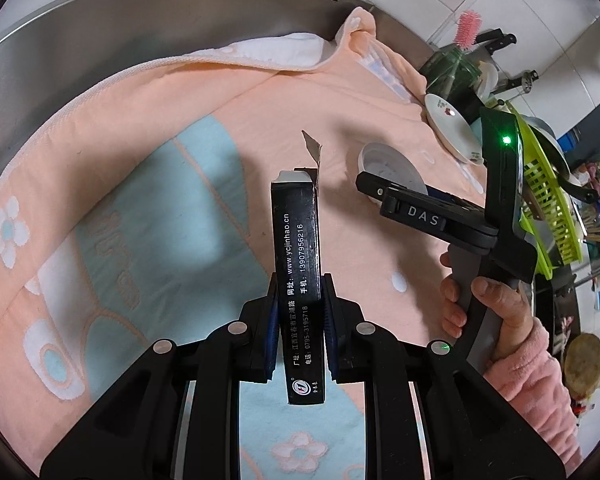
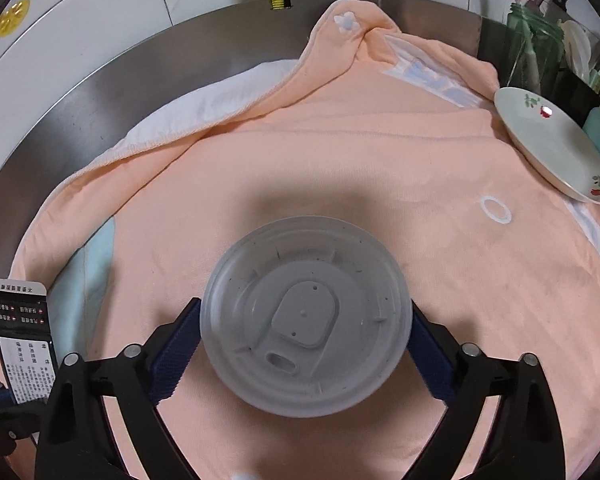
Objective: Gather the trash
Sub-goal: 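Drop the white lid and black box into the green wastebasket with both tools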
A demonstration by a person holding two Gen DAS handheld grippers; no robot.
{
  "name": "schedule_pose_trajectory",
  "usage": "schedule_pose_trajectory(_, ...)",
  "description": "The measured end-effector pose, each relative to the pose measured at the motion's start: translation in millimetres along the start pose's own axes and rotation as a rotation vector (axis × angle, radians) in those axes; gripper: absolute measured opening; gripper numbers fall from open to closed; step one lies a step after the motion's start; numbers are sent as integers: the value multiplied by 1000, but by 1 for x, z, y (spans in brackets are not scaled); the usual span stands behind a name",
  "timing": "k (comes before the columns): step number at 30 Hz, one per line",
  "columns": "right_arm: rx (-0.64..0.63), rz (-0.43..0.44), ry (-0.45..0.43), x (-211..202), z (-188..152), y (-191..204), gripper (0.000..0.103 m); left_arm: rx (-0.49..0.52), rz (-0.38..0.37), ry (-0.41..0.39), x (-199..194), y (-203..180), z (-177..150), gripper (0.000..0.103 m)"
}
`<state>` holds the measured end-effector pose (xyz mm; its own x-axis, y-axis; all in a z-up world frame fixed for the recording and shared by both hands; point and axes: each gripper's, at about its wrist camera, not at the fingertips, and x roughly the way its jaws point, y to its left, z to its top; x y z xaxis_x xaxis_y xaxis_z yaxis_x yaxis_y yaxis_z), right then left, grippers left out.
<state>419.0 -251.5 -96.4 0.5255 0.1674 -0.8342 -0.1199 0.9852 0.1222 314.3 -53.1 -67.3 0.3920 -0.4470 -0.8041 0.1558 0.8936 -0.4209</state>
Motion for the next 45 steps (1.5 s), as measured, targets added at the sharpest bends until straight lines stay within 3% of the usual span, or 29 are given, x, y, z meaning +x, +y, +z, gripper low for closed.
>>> schedule_pose_trajectory(4,2,12,-23,-17,-10,-2,90,3,-7,0,-3,-3,-3,18)
schedule_pose_trajectory(11,-1,32,-60,-84,-47,-12,90,40,-49,-14,-22,-29,-21,18)
schedule_pose_trajectory(18,51,12,-67,-159,-123,-49,90,112,-121,0,-35,-79,-54,18)
schedule_pose_trajectory(27,179,-129,-42,-240,-237,-141,91,241,-237,55,-31,-167,-110,18)
schedule_pose_trajectory(36,336,-189,8,-265,-329,-206,91,358,-299,140,-8,-247,-165,18)
schedule_pose_trajectory(45,430,-169,23,-268,-371,-232,92,418,-320,228,24,-299,-202,18)
